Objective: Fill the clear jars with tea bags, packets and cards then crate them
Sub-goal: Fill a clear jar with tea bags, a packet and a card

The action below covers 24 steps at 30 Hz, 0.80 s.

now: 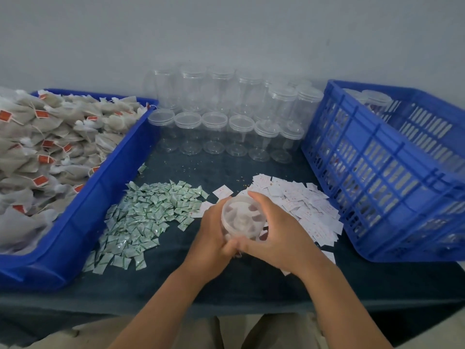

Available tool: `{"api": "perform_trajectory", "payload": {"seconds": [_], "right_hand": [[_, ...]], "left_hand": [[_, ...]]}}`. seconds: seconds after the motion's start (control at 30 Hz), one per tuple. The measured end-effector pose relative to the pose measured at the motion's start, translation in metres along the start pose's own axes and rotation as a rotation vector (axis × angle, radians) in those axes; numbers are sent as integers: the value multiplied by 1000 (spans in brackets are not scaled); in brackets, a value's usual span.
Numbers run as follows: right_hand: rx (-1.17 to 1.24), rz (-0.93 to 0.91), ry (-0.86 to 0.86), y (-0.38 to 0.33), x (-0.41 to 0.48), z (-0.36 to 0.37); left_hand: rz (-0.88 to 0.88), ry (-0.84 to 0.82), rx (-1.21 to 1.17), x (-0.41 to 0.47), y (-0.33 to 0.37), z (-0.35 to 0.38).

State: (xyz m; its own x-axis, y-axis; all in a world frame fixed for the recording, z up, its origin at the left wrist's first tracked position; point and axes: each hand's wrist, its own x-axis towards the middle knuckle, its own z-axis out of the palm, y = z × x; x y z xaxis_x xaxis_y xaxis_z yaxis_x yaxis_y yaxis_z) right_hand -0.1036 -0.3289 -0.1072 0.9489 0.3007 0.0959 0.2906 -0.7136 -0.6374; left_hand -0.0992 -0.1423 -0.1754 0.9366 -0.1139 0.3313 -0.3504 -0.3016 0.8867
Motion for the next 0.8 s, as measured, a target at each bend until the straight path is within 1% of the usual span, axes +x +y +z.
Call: {"api": "perform_trajectory", "payload": {"seconds": [0.07,0.13,0.23,0.33,0.43,0.57,0.63,0.67,0.73,0.8], "right_hand": [[-120,34,-18,-9,2,-1],[-196,49,34,-16,2,6],[-153,72,120,-20,-4,12],[-73,102,194,-15,-9,-3],[-8,110,293,-9,-13,-44],[-71,73,488,-6,-13,-124],[-77,61,584,-5,-12,-165],[-73,52,639,-3,-13,-185],[-54,40,773,0,-13,-221],[-39,62,890,5,-8,-256]], "left_hand": [[11,-70,94,-2,-5,5],[-2,-84,153,-3,-8,9],[-2,-69,142,-7,1,7],[85,-95,110,6,30,12],[206,-114,129,38,73,26],[306,-189,84,93,132,59],[360,-187,124,119,161,84],[357,-158,146,129,173,97],[281,-97,103,145,193,123],[221,-127,47,151,210,151]]}}
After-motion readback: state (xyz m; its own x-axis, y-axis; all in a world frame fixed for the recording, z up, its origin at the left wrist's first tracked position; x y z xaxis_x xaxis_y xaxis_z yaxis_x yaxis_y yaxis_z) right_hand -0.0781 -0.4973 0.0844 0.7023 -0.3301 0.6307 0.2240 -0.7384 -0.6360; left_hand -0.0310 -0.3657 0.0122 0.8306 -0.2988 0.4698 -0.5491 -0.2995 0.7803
